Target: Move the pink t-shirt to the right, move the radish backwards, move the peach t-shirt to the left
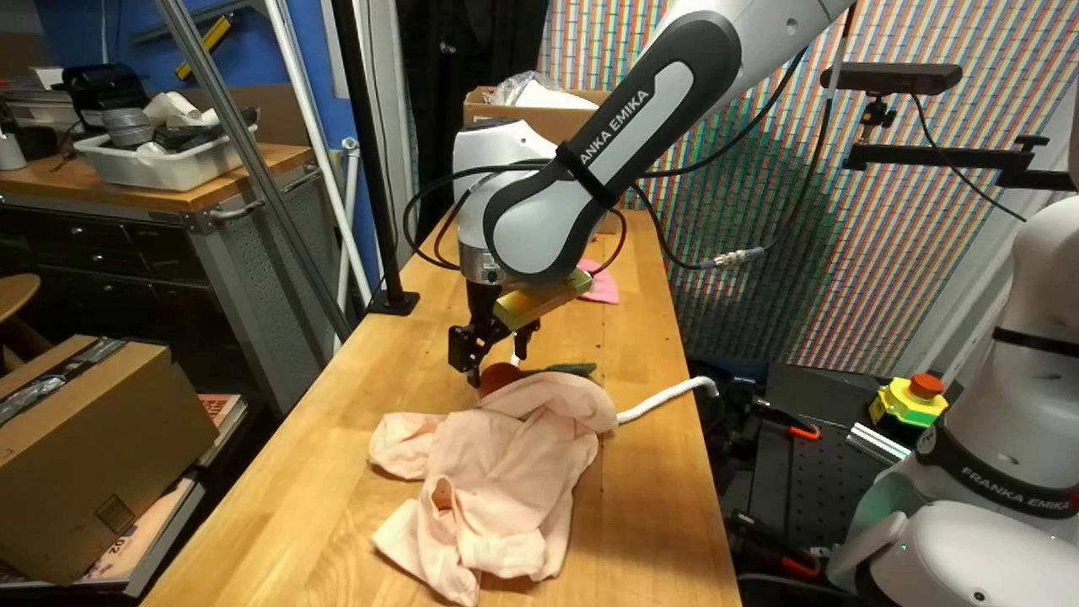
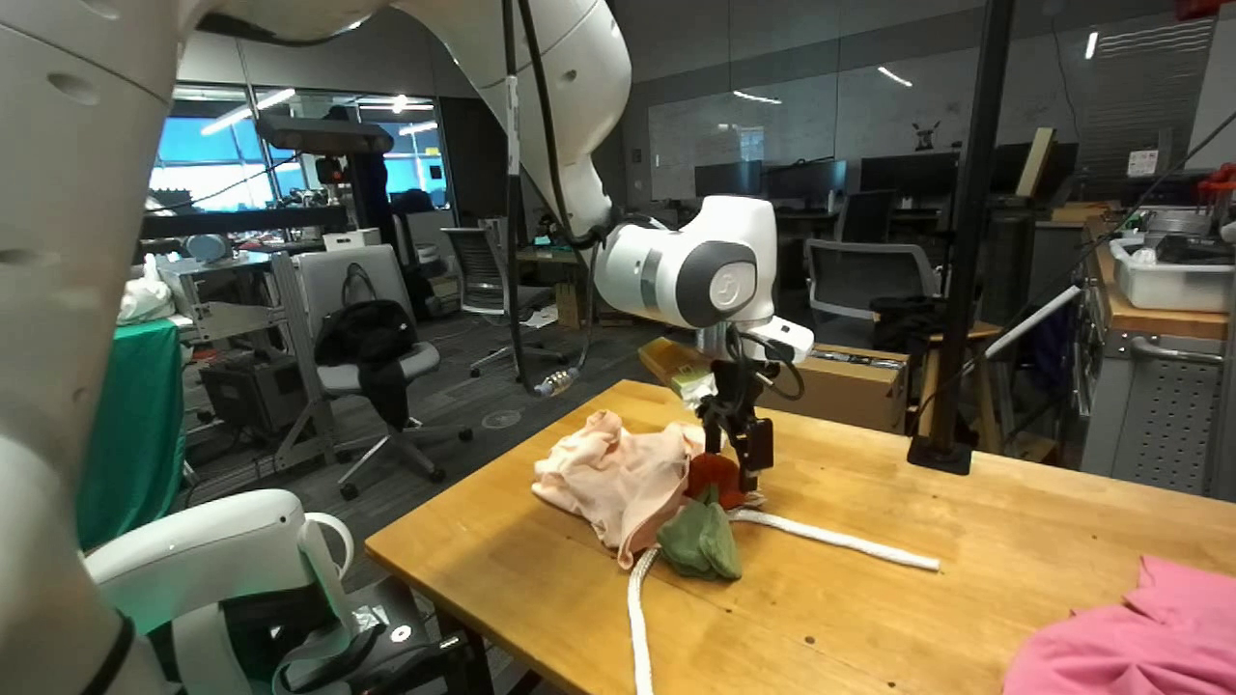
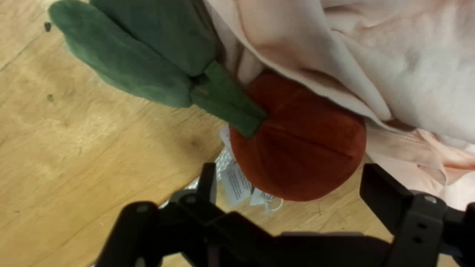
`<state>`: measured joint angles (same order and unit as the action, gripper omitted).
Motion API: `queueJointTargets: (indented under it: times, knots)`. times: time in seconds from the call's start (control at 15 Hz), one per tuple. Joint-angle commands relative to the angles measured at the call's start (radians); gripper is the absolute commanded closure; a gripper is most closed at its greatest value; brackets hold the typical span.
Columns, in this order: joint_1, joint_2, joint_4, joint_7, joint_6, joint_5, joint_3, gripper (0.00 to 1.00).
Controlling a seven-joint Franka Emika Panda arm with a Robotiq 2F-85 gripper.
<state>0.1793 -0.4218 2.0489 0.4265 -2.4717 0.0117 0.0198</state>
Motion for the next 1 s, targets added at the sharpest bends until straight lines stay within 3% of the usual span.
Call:
queueJointTargets:
  times: [0.0, 0.93]
  knots:
    - [0.017, 0.002, 0.008, 0.036, -0.030, -0.023, -0.026, 0.00]
    - [0.032, -0.031, -0.012, 0.029, -0.032, -0.024, -0.025, 0.00]
